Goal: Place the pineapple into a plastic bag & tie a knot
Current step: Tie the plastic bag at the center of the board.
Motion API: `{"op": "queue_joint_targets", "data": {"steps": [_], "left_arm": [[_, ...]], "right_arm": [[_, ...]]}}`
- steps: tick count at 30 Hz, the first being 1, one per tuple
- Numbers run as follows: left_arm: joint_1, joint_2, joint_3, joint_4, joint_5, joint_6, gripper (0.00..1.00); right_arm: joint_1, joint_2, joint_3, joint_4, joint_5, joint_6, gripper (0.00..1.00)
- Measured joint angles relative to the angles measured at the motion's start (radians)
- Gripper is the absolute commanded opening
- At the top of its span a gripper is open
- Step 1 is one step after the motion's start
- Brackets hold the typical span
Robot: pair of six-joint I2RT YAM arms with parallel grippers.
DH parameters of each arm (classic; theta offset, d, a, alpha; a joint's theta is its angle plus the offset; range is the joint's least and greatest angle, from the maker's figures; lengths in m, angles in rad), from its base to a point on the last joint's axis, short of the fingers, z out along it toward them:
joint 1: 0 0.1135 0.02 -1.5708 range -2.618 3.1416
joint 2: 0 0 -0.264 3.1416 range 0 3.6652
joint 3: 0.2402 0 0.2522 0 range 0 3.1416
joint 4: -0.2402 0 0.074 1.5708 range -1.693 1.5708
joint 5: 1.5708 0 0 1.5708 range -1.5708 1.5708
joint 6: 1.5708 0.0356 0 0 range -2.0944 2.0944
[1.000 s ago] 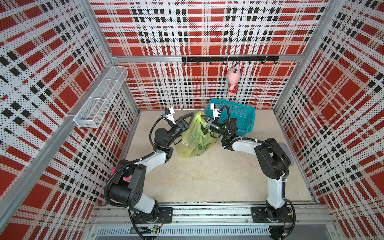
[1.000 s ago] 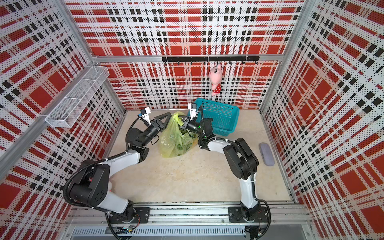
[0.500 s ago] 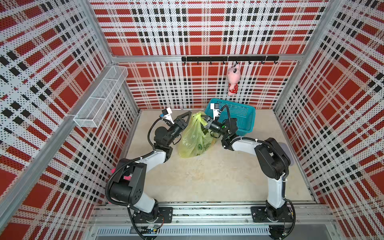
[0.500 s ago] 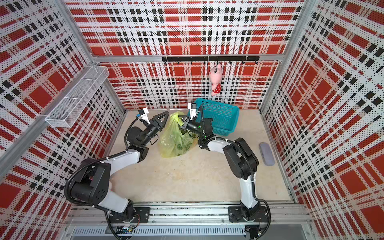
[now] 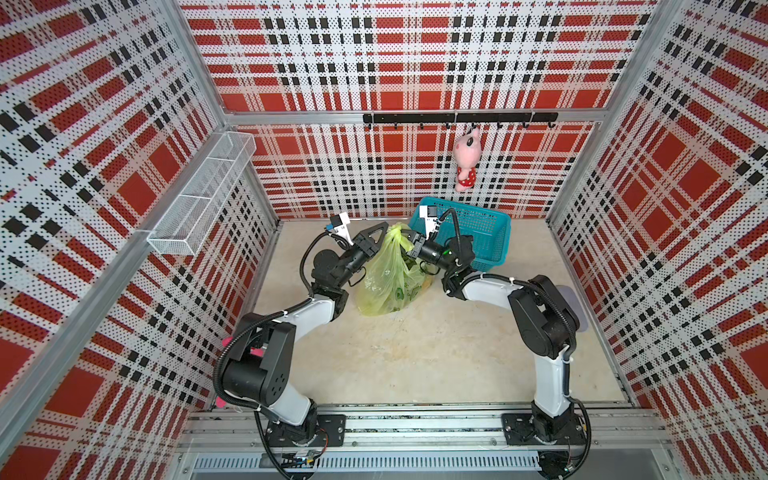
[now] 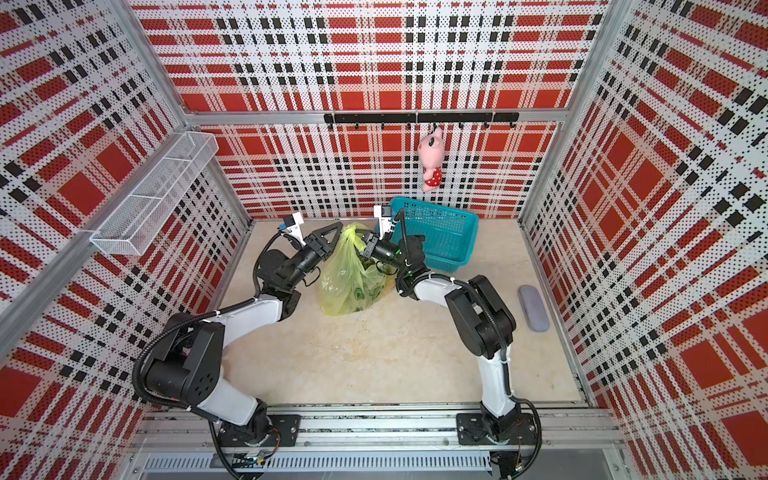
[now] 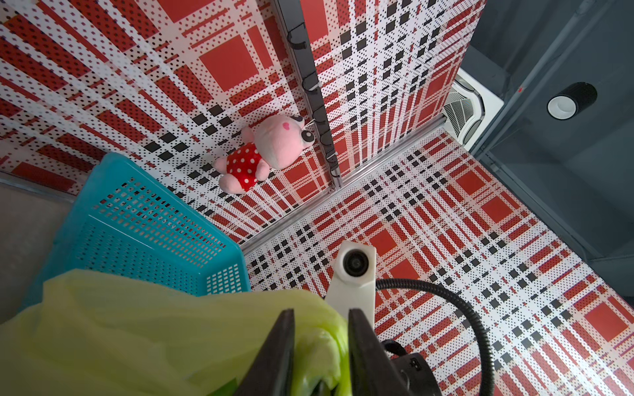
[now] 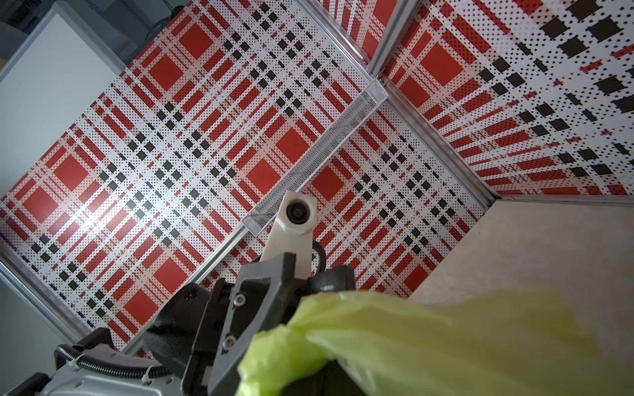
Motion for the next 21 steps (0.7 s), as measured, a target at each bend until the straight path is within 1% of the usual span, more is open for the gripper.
{"op": "queue_joint_targets", "data": {"steps": [2,4,9,15,17,21], "left_arm": [[0.0,0.0,0.0,-0.002,-0.001,0.002,0.24],[0.0,0.0,0.0,-0.007,-0.002,0.005,0.18],[0.003,0.001,0.002,-0.01,-0.006,0.009,0.12],[0.006,0.001,0.003,-0.011,-0.007,0.017,0.0],[0.006,0.001,0.003,-0.011,-0.007,0.016,0.0],[0.008,0.001,0.003,-0.013,-0.003,0.023,0.0]], "right_arm": [[0.0,0.003,0.005,0.0,-0.004,0.001,0.0],[0.0,0.005,0.008,0.003,-0.008,0.002,0.0],[-0.001,0.006,0.009,0.003,-0.008,0.003,0.0],[-0.002,0.006,0.009,0.004,-0.008,0.002,0.0],[-0.002,0.006,0.009,0.004,-0.007,0.002,0.01],[-0.003,0.006,0.004,0.006,-0.006,0.0,0.05]]}}
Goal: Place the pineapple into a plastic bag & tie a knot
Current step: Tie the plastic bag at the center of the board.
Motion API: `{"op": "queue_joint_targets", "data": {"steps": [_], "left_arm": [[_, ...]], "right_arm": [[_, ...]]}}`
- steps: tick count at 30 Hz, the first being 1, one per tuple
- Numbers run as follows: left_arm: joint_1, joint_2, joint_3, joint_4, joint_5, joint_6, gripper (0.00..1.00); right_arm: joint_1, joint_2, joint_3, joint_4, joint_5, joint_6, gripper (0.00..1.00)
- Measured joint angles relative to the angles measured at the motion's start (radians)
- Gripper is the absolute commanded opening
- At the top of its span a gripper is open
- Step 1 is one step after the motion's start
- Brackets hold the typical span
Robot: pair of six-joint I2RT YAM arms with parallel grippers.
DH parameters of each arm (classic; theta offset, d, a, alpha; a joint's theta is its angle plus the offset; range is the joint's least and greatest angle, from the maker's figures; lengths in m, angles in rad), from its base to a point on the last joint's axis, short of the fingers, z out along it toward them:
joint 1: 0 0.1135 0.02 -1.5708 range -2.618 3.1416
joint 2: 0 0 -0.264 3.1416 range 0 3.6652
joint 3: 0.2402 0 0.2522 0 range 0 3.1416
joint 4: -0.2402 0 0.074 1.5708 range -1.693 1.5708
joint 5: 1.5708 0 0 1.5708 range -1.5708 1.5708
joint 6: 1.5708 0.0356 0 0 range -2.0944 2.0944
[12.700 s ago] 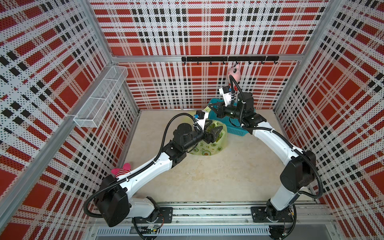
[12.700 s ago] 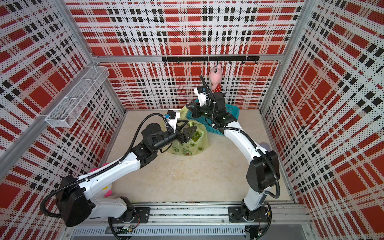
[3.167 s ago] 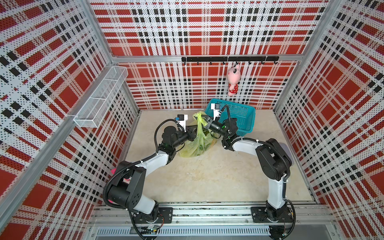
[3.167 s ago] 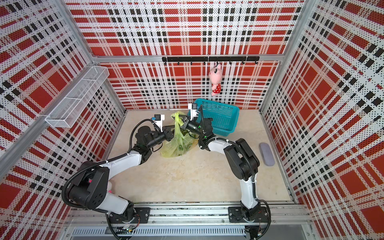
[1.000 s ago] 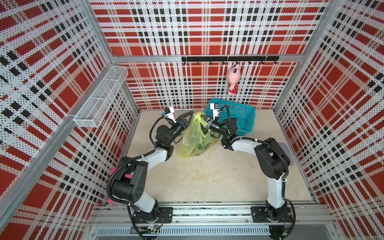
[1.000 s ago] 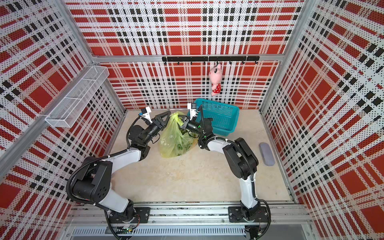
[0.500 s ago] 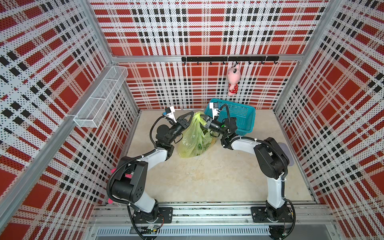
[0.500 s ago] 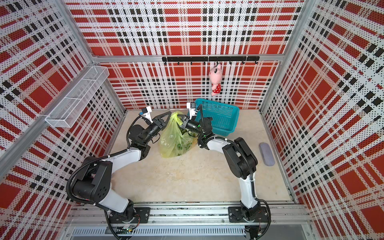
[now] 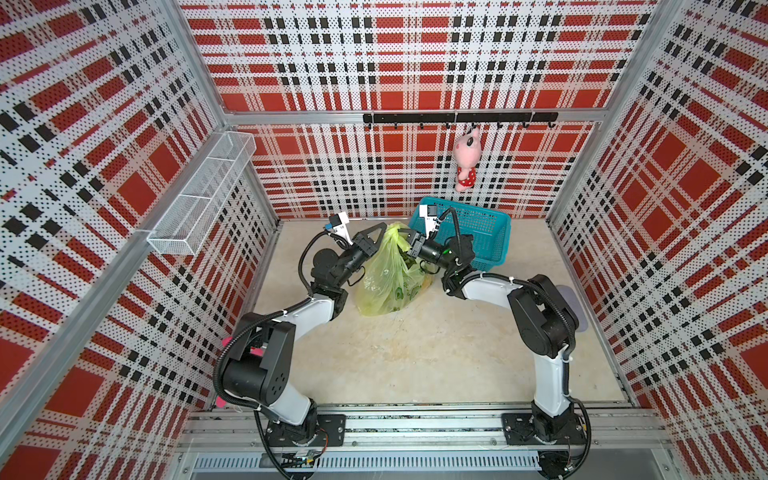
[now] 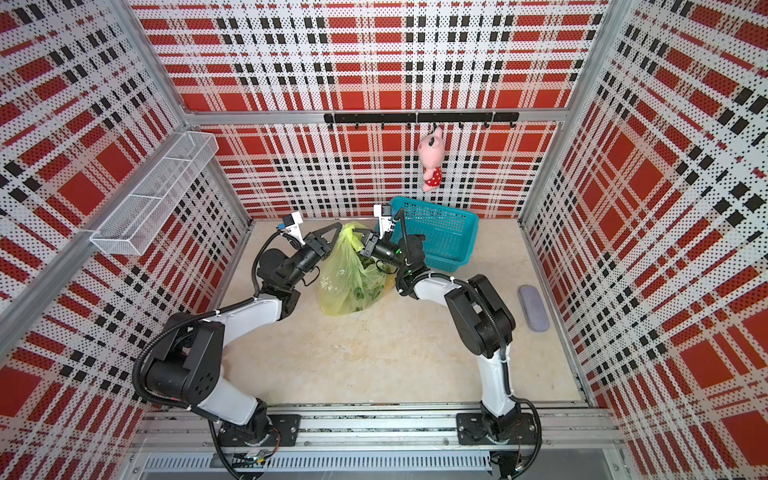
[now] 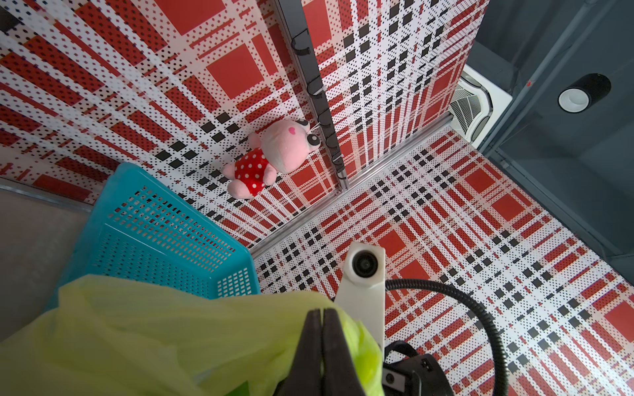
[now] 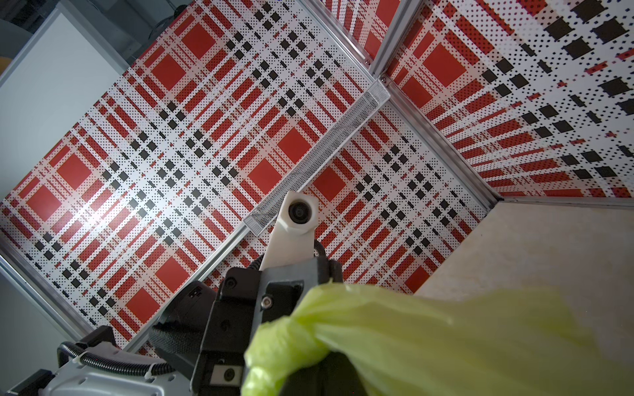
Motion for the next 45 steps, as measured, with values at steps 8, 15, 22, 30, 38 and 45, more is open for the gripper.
{"op": "queue_joint_targets", "data": {"steps": [8,15,22,30,38,45], "left_arm": [[0.014,-0.015,0.0,-0.015,0.022,0.032,0.0],[0.023,-0.042,0.0,-0.015,0.022,0.073,0.0],[0.024,-0.043,0.0,-0.026,0.023,0.103,0.0],[0.024,-0.043,0.002,-0.041,0.026,0.119,0.0],[0.024,-0.043,0.018,-0.056,0.031,0.125,0.0],[0.024,-0.043,0.018,-0.06,0.036,0.127,0.0]], "right_arm": [[-0.014,-0.024,-0.077,0.025,0.016,-0.019,0.12],[-0.024,-0.063,-0.169,0.008,0.033,-0.044,0.16],[-0.047,-0.184,-0.312,0.004,0.064,-0.056,0.33],[-0.07,-0.272,-0.436,0.014,0.119,-0.031,0.6],[-0.07,-0.285,-0.373,-0.034,0.083,0.014,0.64],[-0.044,-0.265,-0.294,-0.088,0.041,0.036,0.61]]}}
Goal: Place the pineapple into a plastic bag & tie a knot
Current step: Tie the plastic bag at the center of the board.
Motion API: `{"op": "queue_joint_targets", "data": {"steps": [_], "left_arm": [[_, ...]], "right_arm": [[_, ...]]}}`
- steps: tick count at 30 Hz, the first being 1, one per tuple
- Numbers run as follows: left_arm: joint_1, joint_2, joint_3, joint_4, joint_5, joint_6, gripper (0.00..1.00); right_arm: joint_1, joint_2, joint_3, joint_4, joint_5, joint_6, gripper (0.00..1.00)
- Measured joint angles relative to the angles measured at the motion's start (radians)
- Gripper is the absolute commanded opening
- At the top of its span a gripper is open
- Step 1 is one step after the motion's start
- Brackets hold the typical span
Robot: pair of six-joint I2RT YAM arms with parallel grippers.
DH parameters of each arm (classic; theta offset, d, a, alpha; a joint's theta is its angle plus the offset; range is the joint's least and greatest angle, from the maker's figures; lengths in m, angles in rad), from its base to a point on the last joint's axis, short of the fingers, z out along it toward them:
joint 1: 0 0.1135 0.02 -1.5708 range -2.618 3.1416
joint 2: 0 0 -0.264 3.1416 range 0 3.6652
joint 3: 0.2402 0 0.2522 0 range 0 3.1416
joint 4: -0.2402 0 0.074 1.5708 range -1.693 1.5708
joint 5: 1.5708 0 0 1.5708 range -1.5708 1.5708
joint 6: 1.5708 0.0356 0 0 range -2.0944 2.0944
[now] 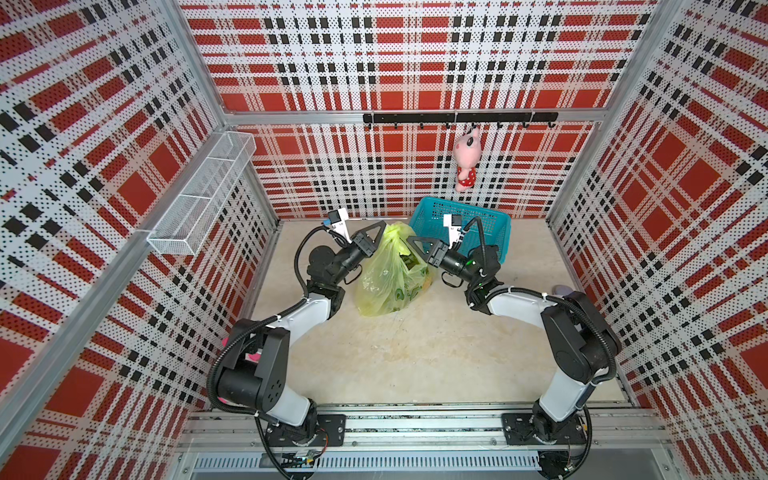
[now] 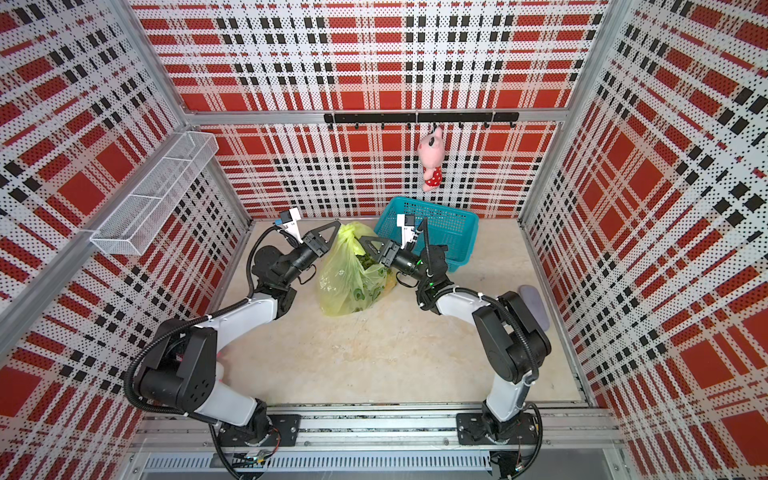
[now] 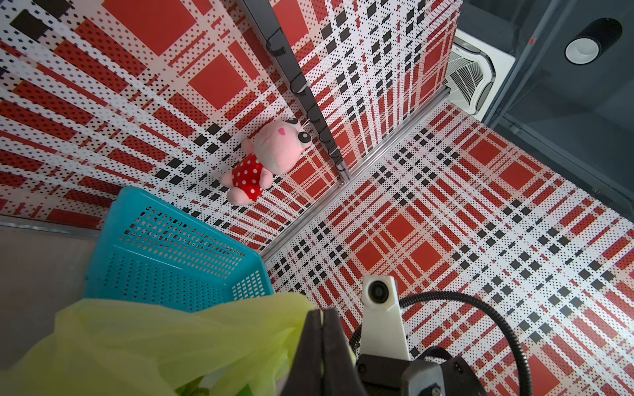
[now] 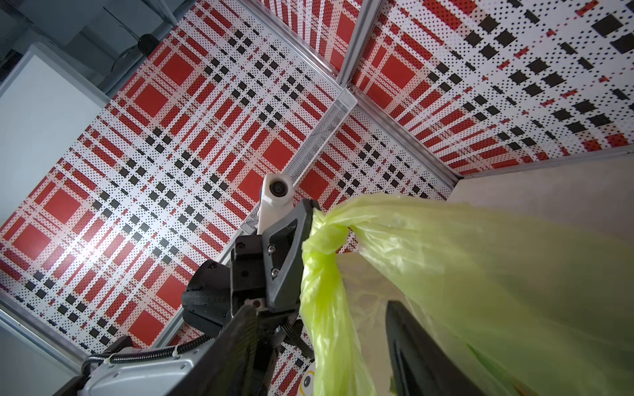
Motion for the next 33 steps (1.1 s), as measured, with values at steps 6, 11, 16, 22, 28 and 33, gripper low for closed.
{"op": "queue_joint_targets", "data": {"steps": [6,11,16,22,28,33], "left_arm": [[0.0,0.0,0.0,0.0,0.005,0.0,0.0],[0.0,0.0,0.0,0.0,0.006,0.0,0.0],[0.008,-0.002,0.0,-0.004,0.013,0.005,0.0],[0.037,-0.005,0.013,-0.049,0.039,0.037,0.0],[0.061,-0.043,0.016,-0.15,0.062,0.102,0.0],[0.079,-0.093,0.042,-0.28,0.072,0.19,0.0]], "right_arm": [[0.021,0.007,0.008,-0.06,-0.014,-0.003,0.52],[0.022,0.01,0.008,-0.065,-0.032,-0.003,0.2],[0.014,-0.003,-0.002,-0.085,-0.025,-0.025,0.0],[-0.003,-0.079,-0.034,-0.148,-0.009,-0.067,0.0],[-0.028,-0.142,-0.058,-0.22,-0.004,-0.108,0.0],[-0.045,-0.179,-0.072,-0.299,0.004,-0.145,0.0]]}}
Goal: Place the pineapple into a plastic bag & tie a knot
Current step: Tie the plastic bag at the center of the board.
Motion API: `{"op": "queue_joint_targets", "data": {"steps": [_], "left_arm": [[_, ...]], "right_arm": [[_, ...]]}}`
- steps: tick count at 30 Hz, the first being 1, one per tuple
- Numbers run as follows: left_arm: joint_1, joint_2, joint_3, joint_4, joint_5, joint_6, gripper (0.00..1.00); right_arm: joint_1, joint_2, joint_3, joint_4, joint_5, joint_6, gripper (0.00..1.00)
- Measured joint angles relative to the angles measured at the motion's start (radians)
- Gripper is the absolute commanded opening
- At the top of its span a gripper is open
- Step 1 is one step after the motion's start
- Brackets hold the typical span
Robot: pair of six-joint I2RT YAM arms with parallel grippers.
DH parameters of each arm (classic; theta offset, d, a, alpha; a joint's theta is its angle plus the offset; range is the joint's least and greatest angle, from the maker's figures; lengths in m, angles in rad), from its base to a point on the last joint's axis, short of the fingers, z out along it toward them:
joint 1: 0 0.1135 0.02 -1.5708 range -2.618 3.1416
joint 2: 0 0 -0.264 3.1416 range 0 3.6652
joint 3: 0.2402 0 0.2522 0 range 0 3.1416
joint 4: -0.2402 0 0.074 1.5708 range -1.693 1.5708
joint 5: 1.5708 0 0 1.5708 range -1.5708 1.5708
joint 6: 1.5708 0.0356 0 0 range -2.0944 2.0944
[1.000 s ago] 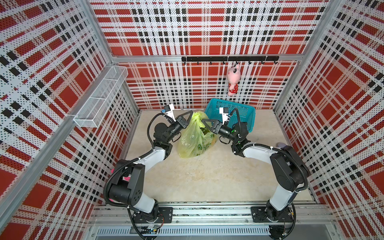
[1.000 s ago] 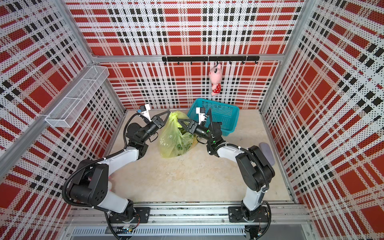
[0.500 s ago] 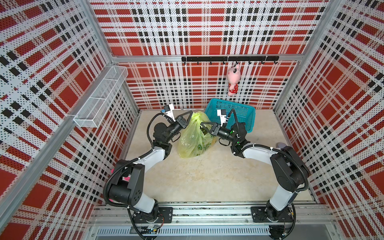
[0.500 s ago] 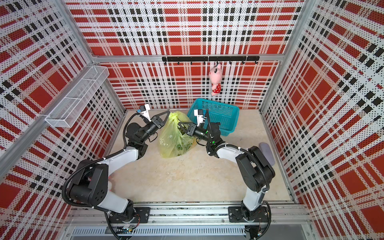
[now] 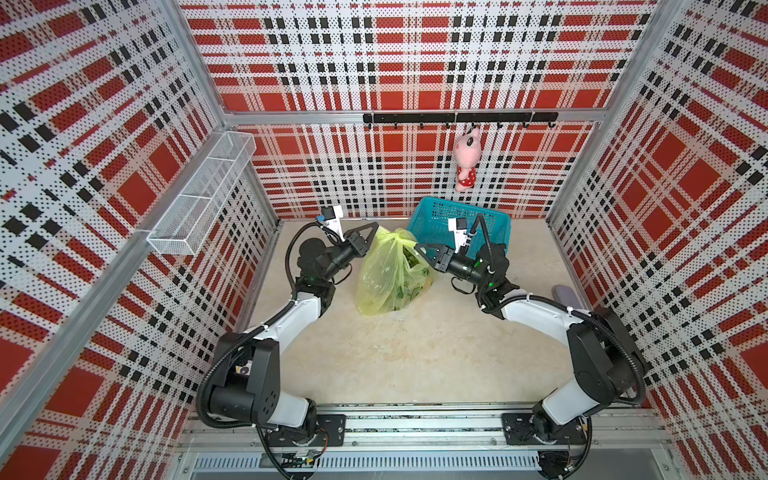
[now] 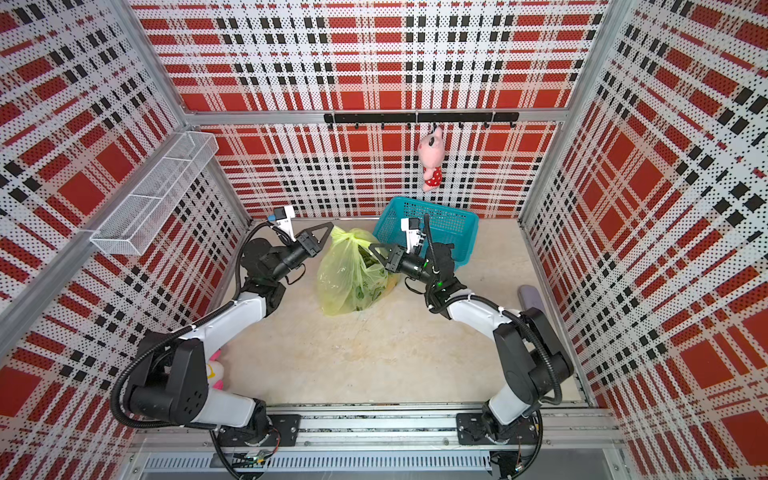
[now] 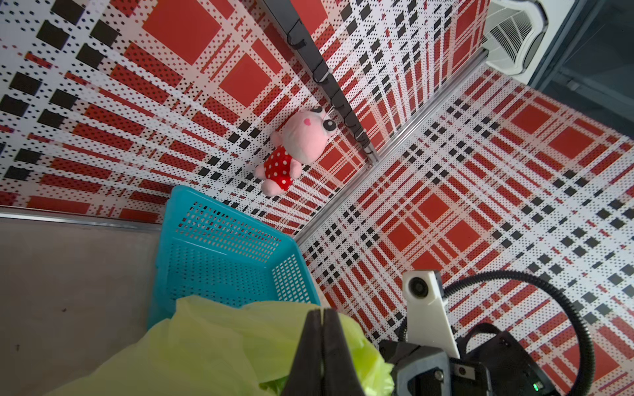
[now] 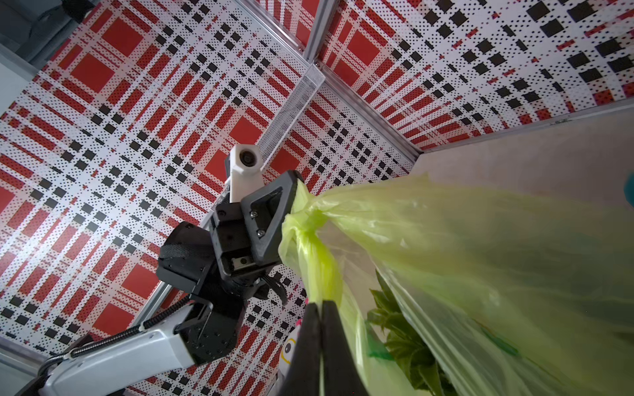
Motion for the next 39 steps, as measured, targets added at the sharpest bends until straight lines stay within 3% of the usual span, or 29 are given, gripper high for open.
{"op": "queue_joint_targets", "data": {"steps": [10,20,32,35,39], "left_arm": [[0.023,-0.078,-0.002,-0.215,-0.051,0.173,0.0],[0.085,-0.095,-0.09,-0.338,-0.161,0.265,0.0],[0.086,-0.175,0.049,-0.508,-0.171,0.333,0.0],[0.086,-0.182,0.005,-0.497,-0.172,0.328,0.0],[0.092,-0.193,-0.166,-0.443,-0.206,0.292,0.0]], "right_arm": [[0.0,-0.051,0.0,-0.169,0.059,-0.097,0.0],[-0.005,-0.02,0.0,-0.378,0.19,-0.145,0.0],[-0.013,-0.107,0.126,-0.526,0.207,-0.255,0.0],[-0.035,-0.11,0.094,-0.522,0.193,-0.248,0.0],[-0.1,-0.109,-0.015,-0.523,0.204,-0.219,0.0]]}}
